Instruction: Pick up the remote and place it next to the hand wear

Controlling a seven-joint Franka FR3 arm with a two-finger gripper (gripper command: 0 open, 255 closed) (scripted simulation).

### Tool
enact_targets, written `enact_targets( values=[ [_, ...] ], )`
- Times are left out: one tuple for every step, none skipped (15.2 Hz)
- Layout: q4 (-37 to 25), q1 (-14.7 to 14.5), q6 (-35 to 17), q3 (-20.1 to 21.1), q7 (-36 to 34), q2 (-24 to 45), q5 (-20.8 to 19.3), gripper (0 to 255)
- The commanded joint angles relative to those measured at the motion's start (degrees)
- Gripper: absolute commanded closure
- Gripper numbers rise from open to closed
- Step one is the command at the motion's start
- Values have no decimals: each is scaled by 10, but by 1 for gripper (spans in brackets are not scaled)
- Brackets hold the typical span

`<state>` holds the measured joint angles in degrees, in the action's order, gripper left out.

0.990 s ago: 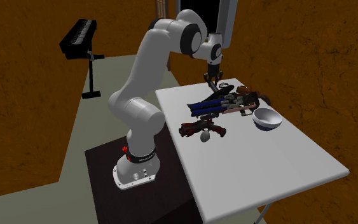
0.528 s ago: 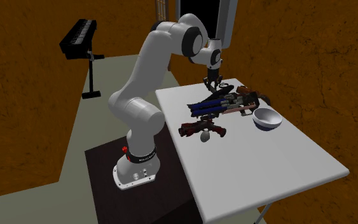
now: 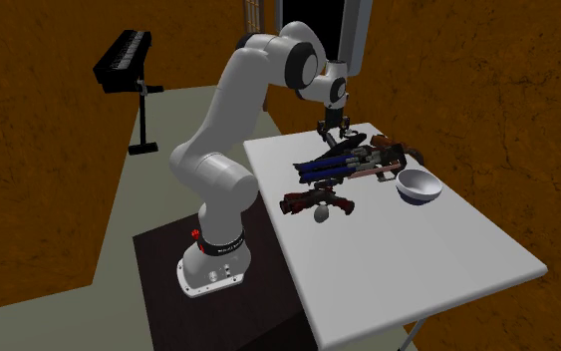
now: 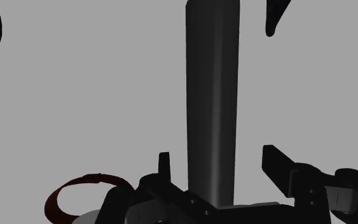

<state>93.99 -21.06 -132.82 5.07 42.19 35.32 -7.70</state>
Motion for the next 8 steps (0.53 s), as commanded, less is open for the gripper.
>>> enact_targets(
  values=[
    [0,0,0,0,0,0,0,0],
    [0,0,0,0,0,0,0,0],
    [0,0,0,0,0,0,0,0],
    [0,0,0,0,0,0,0,0],
    [0,0,13,1,1,-12,2,0],
    [-1,0,26,3,2,-25,3,0],
    [-2,1,39,4,3,-36,5,0],
    [-4,1,49,5,4,-45,6,0]
  ],
)
